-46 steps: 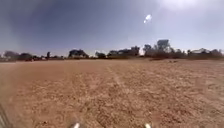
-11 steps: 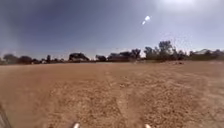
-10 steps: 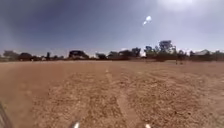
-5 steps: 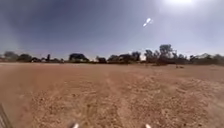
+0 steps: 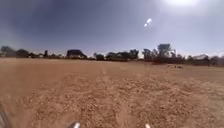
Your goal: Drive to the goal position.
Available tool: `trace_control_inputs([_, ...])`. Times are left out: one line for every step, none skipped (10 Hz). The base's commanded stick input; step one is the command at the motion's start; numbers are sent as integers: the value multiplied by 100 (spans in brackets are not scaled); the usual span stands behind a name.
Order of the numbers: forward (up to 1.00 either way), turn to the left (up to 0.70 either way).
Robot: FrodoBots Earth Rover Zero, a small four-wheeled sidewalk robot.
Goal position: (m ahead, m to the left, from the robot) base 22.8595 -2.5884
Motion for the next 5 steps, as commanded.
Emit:
trace_control_inputs([45,0])
trace_control_inputs([45,0])
trace_control_inputs([45,0])
trace_control_inputs([45,0])
trace_control_inputs([45,0])
